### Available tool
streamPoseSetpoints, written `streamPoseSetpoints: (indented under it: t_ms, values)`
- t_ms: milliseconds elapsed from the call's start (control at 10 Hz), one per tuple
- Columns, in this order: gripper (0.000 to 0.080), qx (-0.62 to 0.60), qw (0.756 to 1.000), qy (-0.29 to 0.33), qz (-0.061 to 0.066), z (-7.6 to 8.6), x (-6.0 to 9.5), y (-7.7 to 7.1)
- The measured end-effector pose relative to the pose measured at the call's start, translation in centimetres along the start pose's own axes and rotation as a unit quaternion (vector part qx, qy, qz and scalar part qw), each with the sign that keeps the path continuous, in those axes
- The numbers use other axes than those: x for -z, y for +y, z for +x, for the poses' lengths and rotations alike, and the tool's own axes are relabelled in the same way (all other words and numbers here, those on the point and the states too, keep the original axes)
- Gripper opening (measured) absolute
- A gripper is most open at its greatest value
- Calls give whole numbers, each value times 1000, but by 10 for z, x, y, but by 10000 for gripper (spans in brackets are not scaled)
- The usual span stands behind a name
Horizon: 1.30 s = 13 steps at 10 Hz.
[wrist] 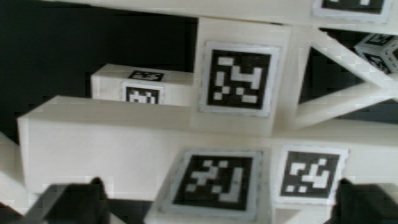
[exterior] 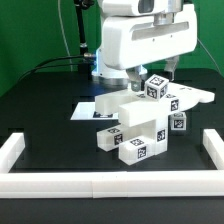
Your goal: Assemble chair
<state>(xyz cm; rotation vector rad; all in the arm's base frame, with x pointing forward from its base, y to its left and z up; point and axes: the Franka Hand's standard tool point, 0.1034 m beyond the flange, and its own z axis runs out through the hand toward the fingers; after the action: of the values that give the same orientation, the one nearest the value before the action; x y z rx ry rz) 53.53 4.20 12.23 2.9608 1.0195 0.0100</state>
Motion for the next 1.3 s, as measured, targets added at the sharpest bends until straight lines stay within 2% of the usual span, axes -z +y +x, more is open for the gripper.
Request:
streamPoseSetpoints:
  t_ms: [100, 200, 300, 800, 1000, 1100, 1300]
  values:
    - [525, -38, 999, 0, 0, 0, 0, 0]
    - [343, -67, 998, 1, -1, 1, 1, 1]
    - [298, -108, 994, 3, -1, 2, 2, 1]
    - [297, -266, 964, 4, 0, 2, 2, 1]
    - [297, -331, 943, 21, -10, 7, 2, 1]
    - [297, -404, 914, 27, -11, 10, 2, -4]
    - [297, -447, 894, 30, -7, 12, 2, -6]
